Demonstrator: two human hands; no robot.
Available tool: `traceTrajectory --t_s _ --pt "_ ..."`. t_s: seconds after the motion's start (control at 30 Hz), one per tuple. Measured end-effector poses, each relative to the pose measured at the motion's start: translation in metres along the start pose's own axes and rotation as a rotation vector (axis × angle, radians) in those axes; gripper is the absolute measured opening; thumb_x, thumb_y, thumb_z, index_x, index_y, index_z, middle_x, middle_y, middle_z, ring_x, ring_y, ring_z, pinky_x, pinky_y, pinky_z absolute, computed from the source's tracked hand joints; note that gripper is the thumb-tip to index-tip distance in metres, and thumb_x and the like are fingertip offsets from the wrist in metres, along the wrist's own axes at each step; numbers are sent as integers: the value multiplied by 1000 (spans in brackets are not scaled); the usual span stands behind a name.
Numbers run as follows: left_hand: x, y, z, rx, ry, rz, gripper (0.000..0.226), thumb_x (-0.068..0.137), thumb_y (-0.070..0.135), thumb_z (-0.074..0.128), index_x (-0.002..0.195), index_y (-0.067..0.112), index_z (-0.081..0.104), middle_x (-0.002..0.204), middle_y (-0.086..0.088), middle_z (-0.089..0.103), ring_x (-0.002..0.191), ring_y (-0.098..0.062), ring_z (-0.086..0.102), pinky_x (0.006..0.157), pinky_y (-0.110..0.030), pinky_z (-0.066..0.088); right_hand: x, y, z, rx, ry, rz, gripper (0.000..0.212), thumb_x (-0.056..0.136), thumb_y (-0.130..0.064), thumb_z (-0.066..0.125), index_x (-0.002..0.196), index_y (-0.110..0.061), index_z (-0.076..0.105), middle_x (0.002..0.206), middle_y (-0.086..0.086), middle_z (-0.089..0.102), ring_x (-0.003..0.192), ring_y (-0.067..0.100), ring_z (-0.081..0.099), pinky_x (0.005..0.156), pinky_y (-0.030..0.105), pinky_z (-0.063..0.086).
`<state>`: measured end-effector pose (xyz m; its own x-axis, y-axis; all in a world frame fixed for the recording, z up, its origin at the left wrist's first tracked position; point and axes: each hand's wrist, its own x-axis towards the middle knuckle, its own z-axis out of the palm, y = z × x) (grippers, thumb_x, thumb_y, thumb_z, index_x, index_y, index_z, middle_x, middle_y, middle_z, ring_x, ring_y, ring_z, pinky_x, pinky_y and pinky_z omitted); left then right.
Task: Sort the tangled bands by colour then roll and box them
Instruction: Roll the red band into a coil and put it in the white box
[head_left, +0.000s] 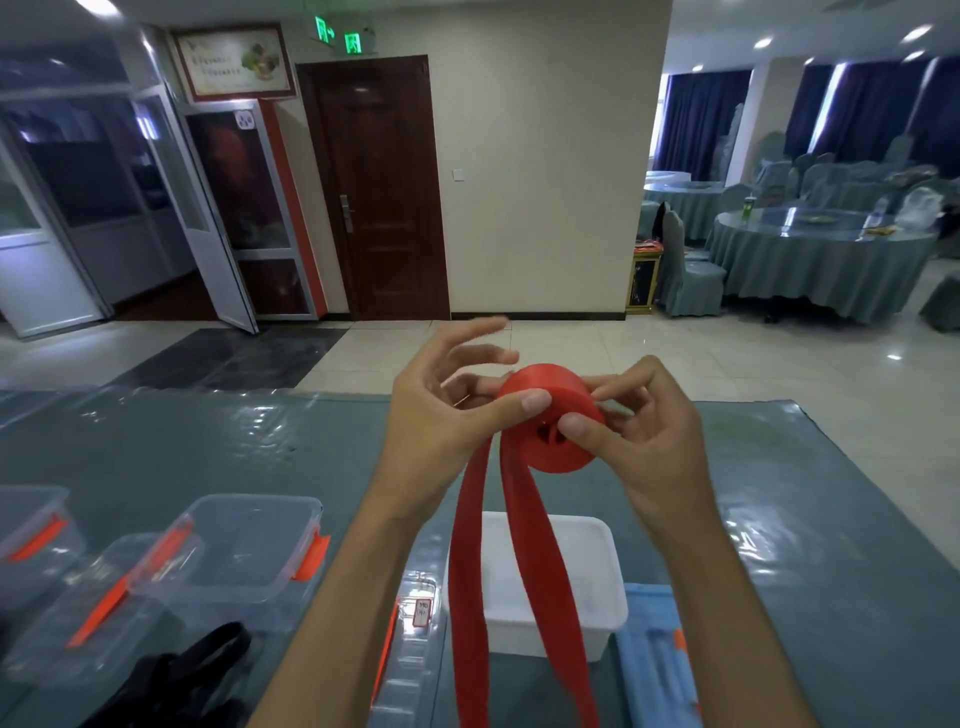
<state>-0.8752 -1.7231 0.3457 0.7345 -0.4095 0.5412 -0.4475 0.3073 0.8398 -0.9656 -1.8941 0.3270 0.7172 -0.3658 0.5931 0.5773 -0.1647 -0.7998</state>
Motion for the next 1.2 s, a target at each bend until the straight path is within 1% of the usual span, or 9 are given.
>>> traceTrajectory --t_s 0.13,0.23,0.4,0.5,0.63,0.73,0.83,1.03,1.2 --pt "-10 -11 1 -36 -25 -12 41 86 32 86 124 25 73 119 -1 78 115 -21 74 92 -30 60 3 -2 5 -25 39 -57 42 75 -56 87 112 -42 71 115 -7 73 111 21 74 86 36 65" --pt "-11 -13 2 -100 -67 -45 48 89 32 83 135 27 71 127 -4 76 122 -23 71 97 -28 58 1 2 10 79 100 -21 36 72 -53 91 102 -41 74 111 -3 75 108 30 75 88 44 64" --pt "-13 -17 1 -25 67 -34 41 77 30 93 116 27 78 119 -1 79 112 -24 76 92 -36 63 4 2 -3 -39 -47 132 39 69 -39 93 77 -22 59 107 7 80 96 28 79 80 43 66" --pt "-18 -21 7 -103 89 -46 35 79 41 91 109 26 79 125 0 77 114 -24 75 89 -31 62 3 -5 -4 -37 -36 110 36 70 -36 94 91 -25 67 104 10 78 93 30 78 75 39 66" --pt "-20 -22 6 -110 -89 -75 45 92 36 80 136 36 70 135 1 73 130 -20 66 102 -24 55 0 -6 1 84 69 44 36 77 -28 91 109 -29 76 112 5 77 103 29 77 84 41 66" --pt "-18 -21 0 -85 -94 -65 50 89 33 84 137 33 69 128 -1 76 122 -20 71 96 -26 58 -5 0 -2 79 30 74 32 77 -28 93 98 -32 70 112 3 74 109 30 74 88 43 64" --pt "-22 -23 -1 -28 -55 -95 59 78 41 92 132 34 70 116 -2 79 110 -23 76 89 -30 62 -7 -3 -7 5 10 137 41 68 -47 94 92 -39 62 109 7 75 105 27 76 78 35 64" --pt "-29 -28 8 -85 12 -215 43 76 47 87 115 31 80 114 0 80 110 -17 75 89 -26 59 -18 4 8 99 76 117 60 70 -55 90 126 -43 69 123 -3 76 111 20 75 85 29 63" --pt "-27 -24 4 -55 -5 -163 42 77 45 85 113 25 80 109 2 79 103 -11 75 83 -18 58 -23 11 5 102 69 225 47 64 -49 93 103 -39 69 115 3 76 109 28 74 82 33 62"
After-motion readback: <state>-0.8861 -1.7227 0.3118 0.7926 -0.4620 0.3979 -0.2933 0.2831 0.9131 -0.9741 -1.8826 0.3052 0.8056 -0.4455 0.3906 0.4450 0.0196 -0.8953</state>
